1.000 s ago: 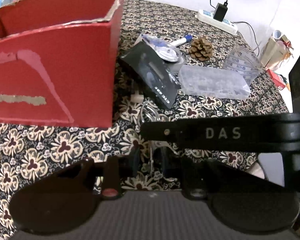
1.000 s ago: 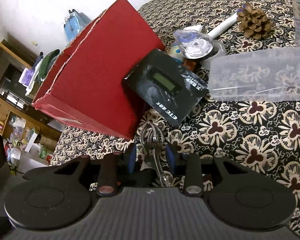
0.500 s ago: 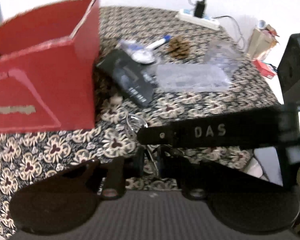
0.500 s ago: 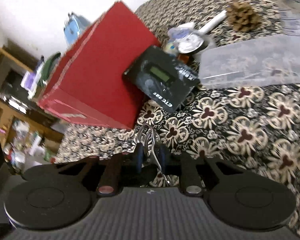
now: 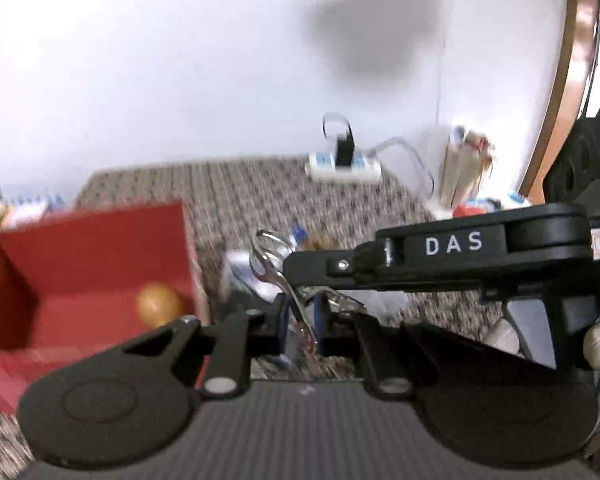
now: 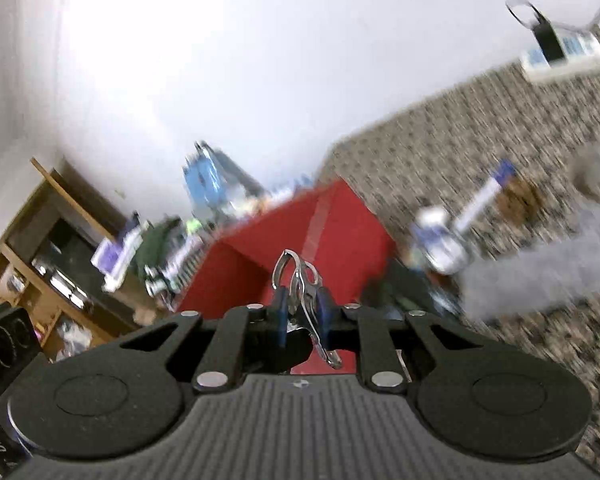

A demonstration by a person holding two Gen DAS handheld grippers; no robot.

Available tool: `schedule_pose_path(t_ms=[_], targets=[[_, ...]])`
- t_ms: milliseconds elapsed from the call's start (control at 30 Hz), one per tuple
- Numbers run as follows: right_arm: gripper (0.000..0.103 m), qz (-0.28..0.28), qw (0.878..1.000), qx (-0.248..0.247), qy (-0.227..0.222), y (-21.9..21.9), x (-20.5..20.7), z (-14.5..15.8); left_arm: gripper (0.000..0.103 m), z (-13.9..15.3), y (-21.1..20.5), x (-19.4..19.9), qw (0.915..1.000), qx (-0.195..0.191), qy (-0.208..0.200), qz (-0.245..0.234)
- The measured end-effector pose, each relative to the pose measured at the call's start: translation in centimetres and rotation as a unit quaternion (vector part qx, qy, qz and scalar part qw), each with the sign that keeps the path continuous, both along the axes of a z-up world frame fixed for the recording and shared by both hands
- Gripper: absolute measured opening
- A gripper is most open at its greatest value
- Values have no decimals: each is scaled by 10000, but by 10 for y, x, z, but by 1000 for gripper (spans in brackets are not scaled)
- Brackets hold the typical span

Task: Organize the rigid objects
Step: 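Carry the scissors over the red box with the right gripper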

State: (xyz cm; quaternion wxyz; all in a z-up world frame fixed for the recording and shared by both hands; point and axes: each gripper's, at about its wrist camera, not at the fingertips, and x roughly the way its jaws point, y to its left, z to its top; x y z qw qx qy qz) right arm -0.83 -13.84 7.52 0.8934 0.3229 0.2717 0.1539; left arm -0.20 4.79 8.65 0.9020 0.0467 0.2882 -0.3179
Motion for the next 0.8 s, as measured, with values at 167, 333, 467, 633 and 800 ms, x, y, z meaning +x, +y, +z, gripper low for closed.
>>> schedule_pose_path(t_ms=[167,333,467,633,800], targets=[[0,11,9996,-44,-263,36,40,19,8,21,41,35,9997,-135,-215,57],[0,-69,10000,18,-67,74,84,8,8,12,80,77,9997,-193,29,153],[0,-192,9996,-118,195,99,106,-11,8,-9,100,103,9989,-216,347,231],[0,-356,9976,-362,463,117,119,-27,7,-31,112,127,9967,-169,768,207],[0,-515,9934,-768,684,124,123,-41,8,-50,108,137,9954,64,939,167]])
